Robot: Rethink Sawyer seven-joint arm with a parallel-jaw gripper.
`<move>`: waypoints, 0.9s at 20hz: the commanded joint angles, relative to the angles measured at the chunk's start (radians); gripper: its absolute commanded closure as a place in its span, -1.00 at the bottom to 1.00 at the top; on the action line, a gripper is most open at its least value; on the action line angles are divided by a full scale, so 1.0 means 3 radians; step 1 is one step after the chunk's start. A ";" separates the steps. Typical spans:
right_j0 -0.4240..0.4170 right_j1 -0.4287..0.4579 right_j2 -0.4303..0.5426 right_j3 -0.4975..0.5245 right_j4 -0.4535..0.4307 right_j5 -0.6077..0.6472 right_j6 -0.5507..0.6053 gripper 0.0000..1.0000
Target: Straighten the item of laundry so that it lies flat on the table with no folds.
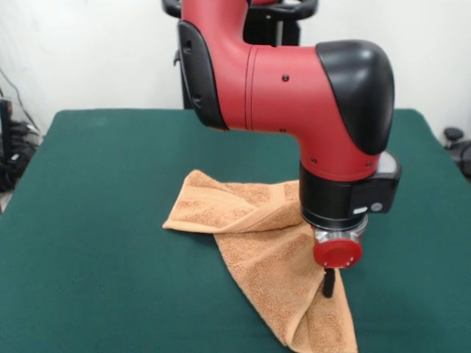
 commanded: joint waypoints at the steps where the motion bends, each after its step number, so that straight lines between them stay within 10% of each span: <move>1: -0.0058 0.0545 0.0255 0.0255 -0.0362 -0.0263 -0.0534 -1.00; 18: -0.0111 0.0529 0.0307 0.0322 -0.0329 -0.0305 -0.0526 -1.00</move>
